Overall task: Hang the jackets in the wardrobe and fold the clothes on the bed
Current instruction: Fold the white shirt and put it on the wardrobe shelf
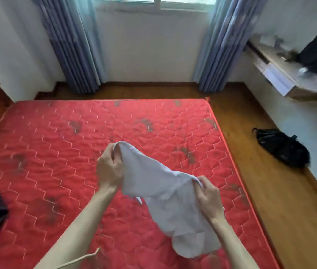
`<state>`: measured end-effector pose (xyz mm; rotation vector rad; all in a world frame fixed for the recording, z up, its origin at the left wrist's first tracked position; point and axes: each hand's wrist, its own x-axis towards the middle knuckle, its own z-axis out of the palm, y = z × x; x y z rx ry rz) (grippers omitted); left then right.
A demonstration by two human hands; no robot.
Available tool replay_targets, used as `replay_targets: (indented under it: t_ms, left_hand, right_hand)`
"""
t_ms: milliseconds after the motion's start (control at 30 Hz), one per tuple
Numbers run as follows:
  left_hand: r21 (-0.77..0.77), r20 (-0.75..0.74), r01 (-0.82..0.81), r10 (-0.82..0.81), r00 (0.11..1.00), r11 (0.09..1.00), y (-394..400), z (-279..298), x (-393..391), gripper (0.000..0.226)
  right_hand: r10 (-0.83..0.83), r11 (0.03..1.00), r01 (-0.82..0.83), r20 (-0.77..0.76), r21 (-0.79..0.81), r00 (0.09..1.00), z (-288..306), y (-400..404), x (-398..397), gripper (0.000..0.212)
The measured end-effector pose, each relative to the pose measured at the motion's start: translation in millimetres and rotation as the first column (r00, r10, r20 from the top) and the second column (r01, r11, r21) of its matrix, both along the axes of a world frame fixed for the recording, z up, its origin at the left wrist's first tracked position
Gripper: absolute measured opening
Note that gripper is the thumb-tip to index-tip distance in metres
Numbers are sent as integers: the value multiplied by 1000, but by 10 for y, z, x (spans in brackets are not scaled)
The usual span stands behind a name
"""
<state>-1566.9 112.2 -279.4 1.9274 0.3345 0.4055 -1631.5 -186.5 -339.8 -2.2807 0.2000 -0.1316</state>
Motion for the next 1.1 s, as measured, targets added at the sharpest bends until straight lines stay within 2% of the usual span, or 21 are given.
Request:
replay_targets:
  t_ms: [133, 300, 367, 467, 533, 567, 600, 633, 667, 733, 800, 867, 933, 967, 1033, 1100]
  left_hand:
    - [18, 81, 103, -104, 991, 995, -146, 633, 179, 41]
    - [101, 171, 194, -210, 963, 976, -248, 1268, 438, 38]
    - [33, 133, 208, -210, 969, 978, -290, 1478, 533, 38]
    - [-26, 14, 220, -220, 975, 975, -347, 1612, 645, 22]
    - [133, -82, 212, -202, 976, 968, -405, 1568, 607, 30]
    - [304, -74, 165, -150, 986, 938, -438, 1503, 563, 38]
    - [467, 4, 101, -116, 993, 878, -482, 1420, 504, 43]
    - [581, 109, 60, -150, 983, 812, -545, 1354, 423, 40]
    - [630, 178, 75, -238, 955, 773, -615, 1282, 343, 30]
    - [576, 99, 290, -418, 903, 764, -757, 1152, 222, 17]
    - [427, -74, 461, -478, 875, 778, -883, 986, 122, 24]
    - [255, -141, 546, -528, 837, 798, -967, 825, 51, 23]
    - [119, -65, 596, -592, 803, 794, -1043, 735, -68, 21]
    - [133, 24, 593, -601, 799, 794, -1083, 715, -139, 23]
    - [257, 223, 510, -564, 795, 821, -1177, 717, -231, 35]
    - [254, 306, 418, -482, 821, 873, -1288, 794, -244, 41]
  right_hand:
    - [-75, 997, 73, 51, 30, 996, 499, -122, 291, 23]
    - [-42, 990, 71, 227, -121, 973, 945, -253, 512, 23]
    - [-24, 989, 65, 288, -135, 957, 1131, -274, 597, 28]
    - [-60, 998, 58, 252, 17, 966, 1429, -243, 732, 31]
    - [-86, 992, 59, 257, 110, 963, 1611, -196, 804, 29]
    - [-90, 988, 52, 264, 146, 960, 1707, -166, 842, 29]
    - [-94, 983, 46, 270, 179, 958, 1798, -132, 873, 28]
    - [-100, 977, 42, 277, 207, 956, 1891, -97, 898, 29]
    - [-104, 970, 33, 288, 241, 952, 1972, -69, 917, 30]
    - [-118, 951, 18, 310, 308, 943, 2123, -16, 952, 30]
    - [-135, 930, 10, 316, 368, 939, 2270, 43, 952, 29]
    - [-174, 896, 15, 318, 444, 932, 2377, 83, 942, 28]
    - [-222, 844, 33, 293, 536, 930, 2442, 80, 937, 29]
    - [-236, 812, 39, 266, 583, 935, 2464, 67, 934, 28]
    - [-243, 743, 44, 207, 668, 948, 2501, 42, 925, 27]
    - [-224, 681, 44, 151, 731, 963, 2520, 40, 911, 26]
